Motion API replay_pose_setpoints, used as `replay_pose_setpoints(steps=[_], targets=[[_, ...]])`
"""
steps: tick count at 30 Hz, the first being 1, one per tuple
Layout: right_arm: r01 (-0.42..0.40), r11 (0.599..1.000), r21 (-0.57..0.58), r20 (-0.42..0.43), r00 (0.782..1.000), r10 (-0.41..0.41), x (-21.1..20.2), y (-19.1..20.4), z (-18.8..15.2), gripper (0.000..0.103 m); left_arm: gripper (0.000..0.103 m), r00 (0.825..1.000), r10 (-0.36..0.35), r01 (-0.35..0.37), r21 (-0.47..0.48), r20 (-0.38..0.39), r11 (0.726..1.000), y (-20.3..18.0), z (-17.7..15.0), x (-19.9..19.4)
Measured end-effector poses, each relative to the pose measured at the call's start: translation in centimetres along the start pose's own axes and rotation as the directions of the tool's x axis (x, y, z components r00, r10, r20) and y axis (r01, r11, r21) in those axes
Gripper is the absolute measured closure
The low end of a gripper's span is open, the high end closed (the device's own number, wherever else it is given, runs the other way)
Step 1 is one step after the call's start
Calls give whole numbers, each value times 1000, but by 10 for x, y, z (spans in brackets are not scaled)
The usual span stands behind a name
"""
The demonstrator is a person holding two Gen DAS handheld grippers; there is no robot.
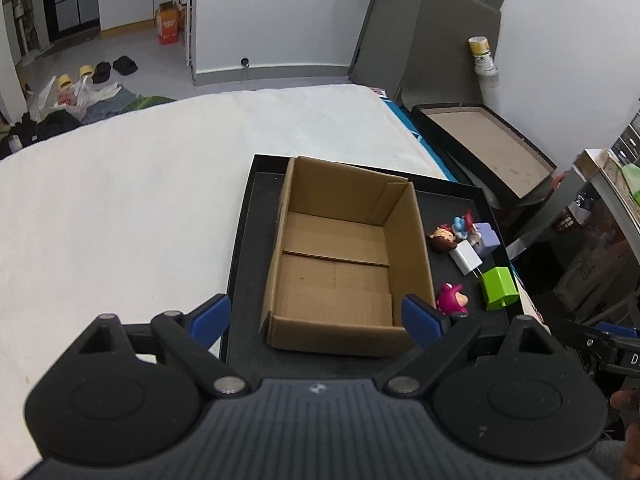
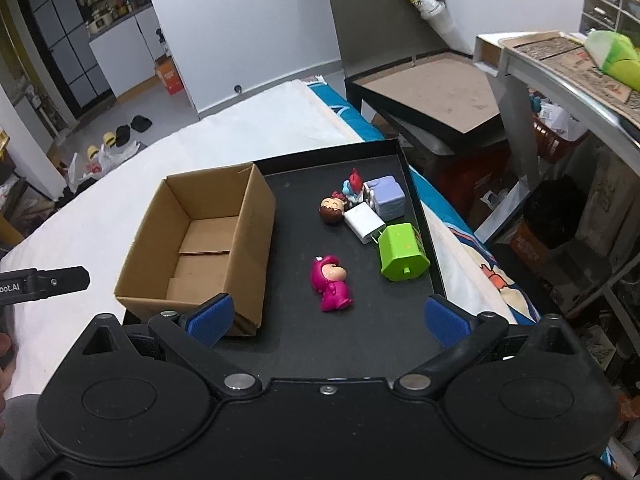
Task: Organize rigid objects
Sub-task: 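Move the right gripper down onto the pink figurine and close it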
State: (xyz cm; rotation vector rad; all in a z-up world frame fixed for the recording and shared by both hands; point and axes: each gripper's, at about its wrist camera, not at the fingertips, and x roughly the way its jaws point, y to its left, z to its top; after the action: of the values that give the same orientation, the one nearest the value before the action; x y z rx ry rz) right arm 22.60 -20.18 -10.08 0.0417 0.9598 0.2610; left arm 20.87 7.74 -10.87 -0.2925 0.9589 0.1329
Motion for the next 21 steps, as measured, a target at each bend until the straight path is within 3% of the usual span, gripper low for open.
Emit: replay_pose_setpoints(steps=[12, 21], targets=[[-17, 1000, 25, -89, 996, 20, 44, -13, 24, 14, 15, 997, 12, -17, -60, -78, 998, 22, 19, 45], [-26, 997, 71, -176, 984, 38, 87, -16, 28, 20, 35, 994, -14, 2, -116, -108, 993, 39, 27, 74]])
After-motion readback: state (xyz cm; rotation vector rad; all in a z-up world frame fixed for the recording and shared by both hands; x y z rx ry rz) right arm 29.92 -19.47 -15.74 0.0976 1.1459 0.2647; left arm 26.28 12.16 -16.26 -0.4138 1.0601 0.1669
